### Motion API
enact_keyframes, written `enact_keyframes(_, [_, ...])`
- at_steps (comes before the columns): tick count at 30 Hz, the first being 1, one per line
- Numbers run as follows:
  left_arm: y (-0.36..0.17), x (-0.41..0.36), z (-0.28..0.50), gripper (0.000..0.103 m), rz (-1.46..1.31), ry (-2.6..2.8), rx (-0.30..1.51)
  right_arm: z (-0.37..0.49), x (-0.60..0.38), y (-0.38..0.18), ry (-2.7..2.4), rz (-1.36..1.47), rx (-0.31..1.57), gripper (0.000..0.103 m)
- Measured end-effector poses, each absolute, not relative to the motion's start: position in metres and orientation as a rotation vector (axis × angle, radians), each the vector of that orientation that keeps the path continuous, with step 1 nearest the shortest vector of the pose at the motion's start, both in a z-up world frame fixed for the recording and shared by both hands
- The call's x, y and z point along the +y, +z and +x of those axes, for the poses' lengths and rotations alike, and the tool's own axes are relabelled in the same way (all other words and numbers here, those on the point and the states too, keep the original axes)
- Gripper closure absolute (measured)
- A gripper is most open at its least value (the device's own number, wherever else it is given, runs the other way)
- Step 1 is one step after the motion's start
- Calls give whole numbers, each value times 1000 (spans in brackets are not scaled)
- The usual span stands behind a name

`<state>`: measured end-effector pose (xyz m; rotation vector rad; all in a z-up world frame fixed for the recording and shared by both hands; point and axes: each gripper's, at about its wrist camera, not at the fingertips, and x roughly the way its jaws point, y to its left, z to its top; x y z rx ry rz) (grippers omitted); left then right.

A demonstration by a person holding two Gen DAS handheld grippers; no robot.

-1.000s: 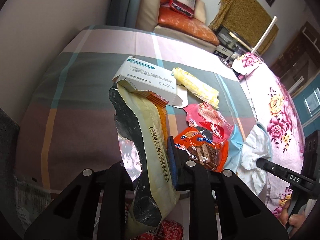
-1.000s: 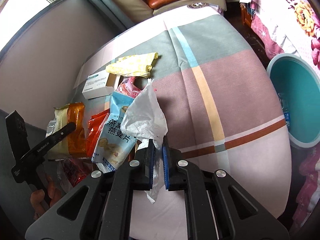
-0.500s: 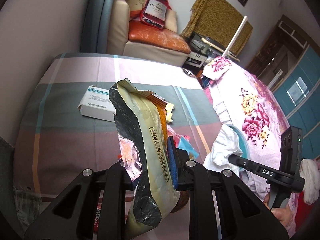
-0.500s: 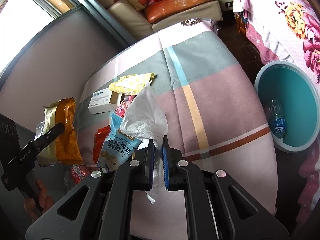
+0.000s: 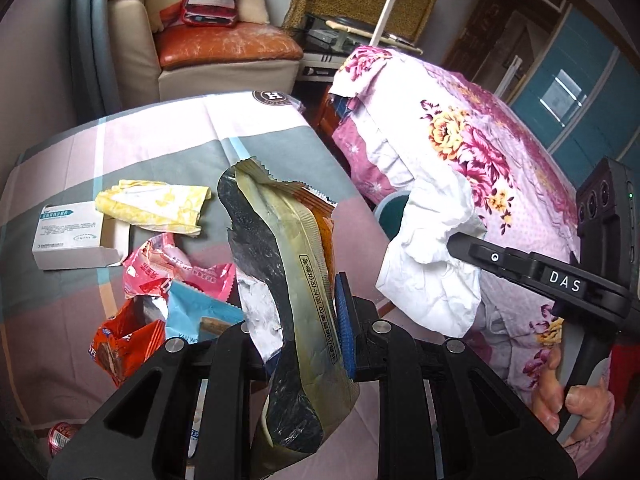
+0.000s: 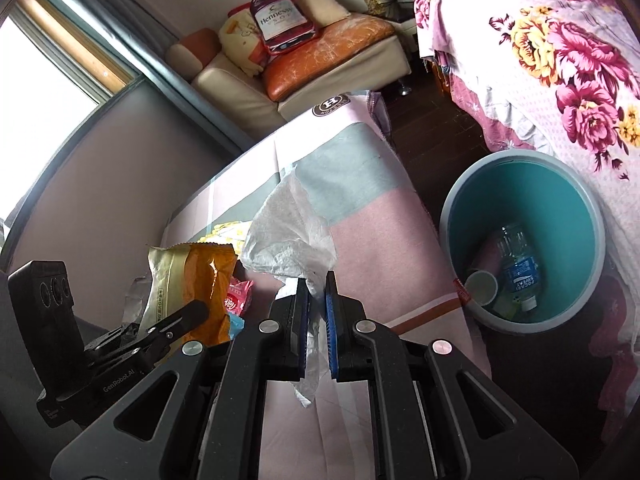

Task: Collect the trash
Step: 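Lift the wrapper and tissue and carry both toward the wastebasket, then open the left gripper to drop the wrapper into the wastebasket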

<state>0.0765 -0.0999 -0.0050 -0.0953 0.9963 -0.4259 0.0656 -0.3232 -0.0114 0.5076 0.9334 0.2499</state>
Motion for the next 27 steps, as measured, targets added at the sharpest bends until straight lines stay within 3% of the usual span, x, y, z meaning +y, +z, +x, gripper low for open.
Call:
enact_keyframes(14, [-26, -258, 119, 82, 42, -589, 1050, 62, -460, -23, 32, 595, 859, 95])
enact_keyframes(27, [-62, -322, 137, 82, 129, -603, 1111, 72, -500, -56, -21, 632, 903, 95])
